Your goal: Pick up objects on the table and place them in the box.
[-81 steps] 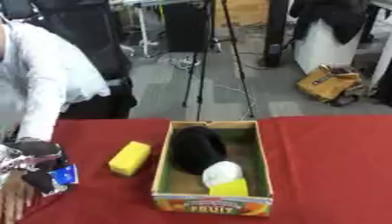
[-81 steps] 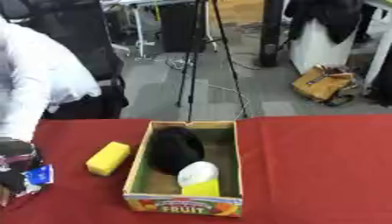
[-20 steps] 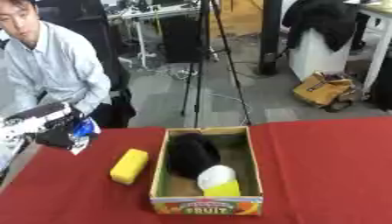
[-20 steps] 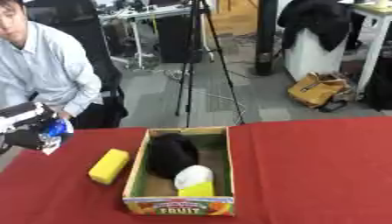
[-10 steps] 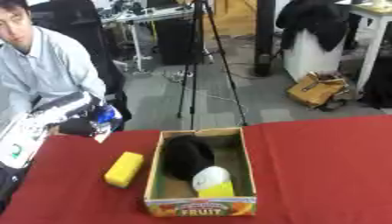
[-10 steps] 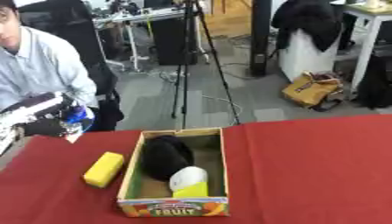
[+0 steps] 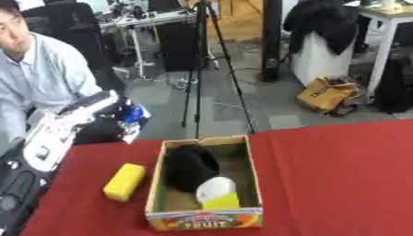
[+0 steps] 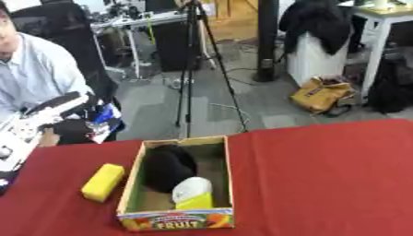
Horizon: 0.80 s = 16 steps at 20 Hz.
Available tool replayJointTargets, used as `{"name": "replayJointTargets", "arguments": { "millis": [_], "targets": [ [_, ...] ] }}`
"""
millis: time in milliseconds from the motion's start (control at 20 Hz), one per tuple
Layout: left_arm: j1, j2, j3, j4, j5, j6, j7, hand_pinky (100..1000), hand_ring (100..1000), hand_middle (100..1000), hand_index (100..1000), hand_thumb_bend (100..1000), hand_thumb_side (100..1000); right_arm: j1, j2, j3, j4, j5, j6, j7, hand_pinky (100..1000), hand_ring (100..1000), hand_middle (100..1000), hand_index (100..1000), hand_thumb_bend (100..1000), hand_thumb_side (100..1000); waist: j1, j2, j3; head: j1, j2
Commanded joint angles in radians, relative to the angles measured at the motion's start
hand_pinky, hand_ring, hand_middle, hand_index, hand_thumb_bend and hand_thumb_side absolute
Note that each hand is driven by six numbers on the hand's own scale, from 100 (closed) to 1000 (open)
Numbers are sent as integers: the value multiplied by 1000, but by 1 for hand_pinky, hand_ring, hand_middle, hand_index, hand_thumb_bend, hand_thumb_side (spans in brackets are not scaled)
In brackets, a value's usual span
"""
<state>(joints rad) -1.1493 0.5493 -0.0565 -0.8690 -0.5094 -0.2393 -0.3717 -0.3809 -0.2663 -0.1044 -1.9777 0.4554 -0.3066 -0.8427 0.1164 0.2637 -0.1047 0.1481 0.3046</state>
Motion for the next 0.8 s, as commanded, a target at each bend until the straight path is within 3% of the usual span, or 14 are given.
{"name": "replayJointTargets", "arguments": {
  "millis": [50,800],
  "targets": [
    [-38,-2,3,4,-18,5,15,200,312,331,493,100,517,-8,-4,3,-22,-7,-8,-2,817,775,622,635,100,1000,-3,-24,-5,11,6],
    [-84,-113,10,87,-161,46,105,217,341,335,502,100,493,-19,-1,9,-22,-21,-13,7,817,776,620,634,100,1000,12,-9,-55,45,-8]
  ]
}}
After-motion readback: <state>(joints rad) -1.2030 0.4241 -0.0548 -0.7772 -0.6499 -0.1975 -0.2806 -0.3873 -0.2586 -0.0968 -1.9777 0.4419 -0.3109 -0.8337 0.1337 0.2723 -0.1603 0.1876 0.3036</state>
